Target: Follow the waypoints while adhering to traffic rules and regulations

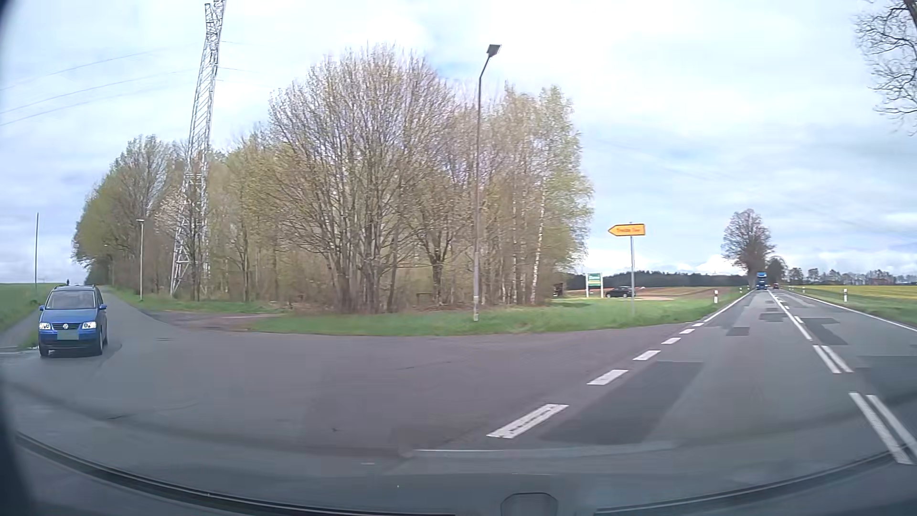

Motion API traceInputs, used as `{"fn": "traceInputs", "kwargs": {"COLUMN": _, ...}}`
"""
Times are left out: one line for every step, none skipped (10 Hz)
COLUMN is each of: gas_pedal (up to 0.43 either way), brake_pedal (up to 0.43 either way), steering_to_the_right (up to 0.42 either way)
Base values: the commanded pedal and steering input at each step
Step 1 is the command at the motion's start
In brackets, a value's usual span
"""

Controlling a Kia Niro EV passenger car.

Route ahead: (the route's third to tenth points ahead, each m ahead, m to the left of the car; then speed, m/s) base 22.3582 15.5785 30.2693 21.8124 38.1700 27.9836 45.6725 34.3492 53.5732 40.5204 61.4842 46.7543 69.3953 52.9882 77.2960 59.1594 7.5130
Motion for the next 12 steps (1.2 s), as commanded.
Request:
{"fn": "traceInputs", "kwargs": {"gas_pedal": 0.067, "brake_pedal": 0.006, "steering_to_the_right": -0.273}}
{"fn": "traceInputs", "kwargs": {"gas_pedal": 0.087, "brake_pedal": 0.000, "steering_to_the_right": -0.273}}
{"fn": "traceInputs", "kwargs": {"gas_pedal": 0.118, "brake_pedal": 0.000, "steering_to_the_right": -0.272}}
{"fn": "traceInputs", "kwargs": {"gas_pedal": 0.138, "brake_pedal": 0.006, "steering_to_the_right": -0.270}}
{"fn": "traceInputs", "kwargs": {"gas_pedal": 0.157, "brake_pedal": 0.006, "steering_to_the_right": -0.268}}
{"fn": "traceInputs", "kwargs": {"gas_pedal": 0.157, "brake_pedal": 0.000, "steering_to_the_right": -0.267}}
{"fn": "traceInputs", "kwargs": {"gas_pedal": 0.157, "brake_pedal": 0.000, "steering_to_the_right": -0.262}}
{"fn": "traceInputs", "kwargs": {"gas_pedal": 0.169, "brake_pedal": 0.000, "steering_to_the_right": -0.255}}
{"fn": "traceInputs", "kwargs": {"gas_pedal": 0.177, "brake_pedal": 0.000, "steering_to_the_right": -0.246}}
{"fn": "traceInputs", "kwargs": {"gas_pedal": 0.189, "brake_pedal": 0.000, "steering_to_the_right": -0.233}}
{"fn": "traceInputs", "kwargs": {"gas_pedal": 0.209, "brake_pedal": 0.000, "steering_to_the_right": -0.221}}
{"fn": "traceInputs", "kwargs": {"gas_pedal": 0.220, "brake_pedal": 0.000, "steering_to_the_right": -0.204}}
